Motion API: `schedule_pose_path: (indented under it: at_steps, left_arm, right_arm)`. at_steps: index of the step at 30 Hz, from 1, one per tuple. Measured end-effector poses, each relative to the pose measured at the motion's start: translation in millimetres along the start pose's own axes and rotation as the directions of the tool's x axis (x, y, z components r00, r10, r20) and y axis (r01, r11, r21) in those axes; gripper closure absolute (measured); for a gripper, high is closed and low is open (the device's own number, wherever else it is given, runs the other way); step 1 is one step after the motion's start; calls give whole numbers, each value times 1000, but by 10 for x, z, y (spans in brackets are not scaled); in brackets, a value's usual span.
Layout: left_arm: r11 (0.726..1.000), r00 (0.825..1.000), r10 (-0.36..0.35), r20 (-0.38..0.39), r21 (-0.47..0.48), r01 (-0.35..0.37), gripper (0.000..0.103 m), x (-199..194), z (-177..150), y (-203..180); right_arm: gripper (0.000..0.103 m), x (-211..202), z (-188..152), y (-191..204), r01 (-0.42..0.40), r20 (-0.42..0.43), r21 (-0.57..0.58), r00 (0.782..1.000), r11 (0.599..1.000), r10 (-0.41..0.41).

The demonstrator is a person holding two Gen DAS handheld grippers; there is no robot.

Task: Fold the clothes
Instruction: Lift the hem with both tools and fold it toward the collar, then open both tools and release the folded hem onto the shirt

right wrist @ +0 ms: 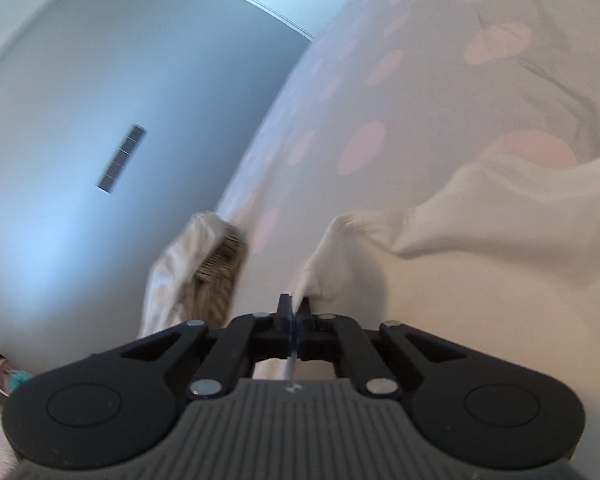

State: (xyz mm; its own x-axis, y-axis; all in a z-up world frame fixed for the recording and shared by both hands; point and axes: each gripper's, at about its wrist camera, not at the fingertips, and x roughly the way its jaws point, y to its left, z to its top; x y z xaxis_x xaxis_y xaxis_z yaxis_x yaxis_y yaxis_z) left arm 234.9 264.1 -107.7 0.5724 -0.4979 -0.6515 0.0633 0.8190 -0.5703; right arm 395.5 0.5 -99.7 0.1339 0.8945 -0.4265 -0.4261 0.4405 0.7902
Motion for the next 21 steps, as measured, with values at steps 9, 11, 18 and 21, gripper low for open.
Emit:
schedule_pose_path:
  at_steps: [9, 11, 18, 21]
  left_arm:
    - [998, 1000, -26, 8, -62, 26, 103, -60, -19, 71]
    - [1000, 1000, -14, 9, -18, 14, 103, -75, -30, 9]
    - [1000, 1000, 9, -11, -5, -9, 102, -68, -73, -24]
    - [1000, 1000, 16, -9, -3, -16, 102, -74, -87, -21]
  right_arm:
    - [78, 20, 14, -40, 83, -21, -44, 996, 996, -84]
    - [62, 0, 91, -22, 103, 0, -46, 995, 994, -103]
    - [97, 302, 328, 11, 173, -6, -28, 985, 985, -173]
    - [98, 476, 399, 17, 229, 2, -36, 973, 973, -229]
